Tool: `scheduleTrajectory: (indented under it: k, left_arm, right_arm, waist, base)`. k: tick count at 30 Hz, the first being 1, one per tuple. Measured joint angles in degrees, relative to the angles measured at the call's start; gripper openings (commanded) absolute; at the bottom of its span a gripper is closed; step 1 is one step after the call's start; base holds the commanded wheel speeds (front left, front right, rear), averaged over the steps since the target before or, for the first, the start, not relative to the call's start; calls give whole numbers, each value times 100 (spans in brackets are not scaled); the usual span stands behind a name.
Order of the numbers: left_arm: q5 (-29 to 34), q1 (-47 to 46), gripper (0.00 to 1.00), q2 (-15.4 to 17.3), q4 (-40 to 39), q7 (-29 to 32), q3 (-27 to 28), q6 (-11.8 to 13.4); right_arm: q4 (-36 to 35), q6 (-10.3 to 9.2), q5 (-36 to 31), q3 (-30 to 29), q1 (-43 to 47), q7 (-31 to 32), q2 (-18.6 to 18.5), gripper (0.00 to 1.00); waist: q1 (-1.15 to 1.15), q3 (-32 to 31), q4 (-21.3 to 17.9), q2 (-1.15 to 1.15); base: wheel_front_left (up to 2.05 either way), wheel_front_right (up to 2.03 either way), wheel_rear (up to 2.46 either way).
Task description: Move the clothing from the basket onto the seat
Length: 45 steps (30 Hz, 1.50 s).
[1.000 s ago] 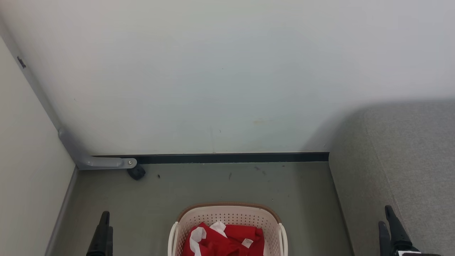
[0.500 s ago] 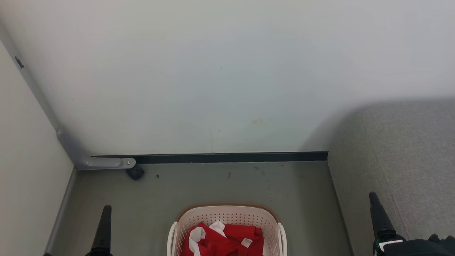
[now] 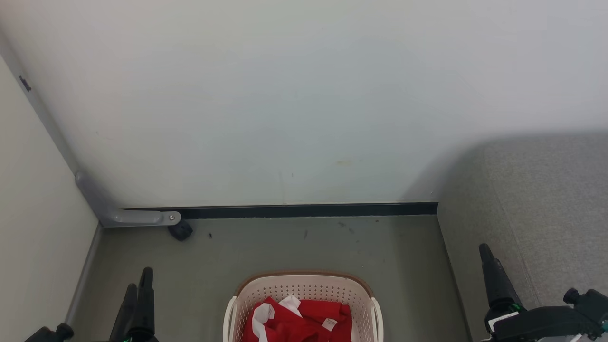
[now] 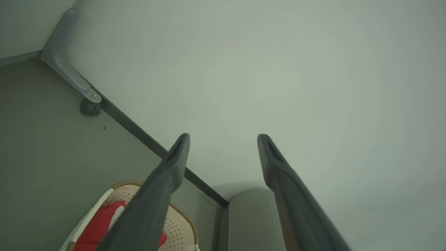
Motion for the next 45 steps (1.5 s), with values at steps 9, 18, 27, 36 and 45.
scheduleTrajectory:
  k: [9,18,27,36,45]
  left_arm:
    - [1047,-6,100,225,-93,-191,-291,229]
    - [2074,-12,100,393,-201,-375,-577,448]
    - [2738,-13,100,449,-339,-556,-706,595]
    - [3443,-13,100,526,-456,-783,-836,698]
    - [4051,-16,100,583,-527,-972,-938,744]
  right_arm:
    - [22,-192,-979,436,-149,-207,-248,100]
    - [74,-444,-1850,822,-237,-393,-424,100]
    - [75,-592,-2508,1132,-359,-589,-554,100]
    - [44,-646,-3177,1452,-479,-813,-660,100]
    - [-14,-691,-3731,1673,-586,-993,-757,100]
  waist:
    - [0,-8,-11,0]
    - [0,-9,-37,0]
    - [0,-9,-60,0]
    - [0,3,-78,0]
    - [0,18,-89,0]
  base:
    - [0,0,0]
    - [0,0,0]
    - [0,0,0]
    - [0,0,0]
    - [0,0,0]
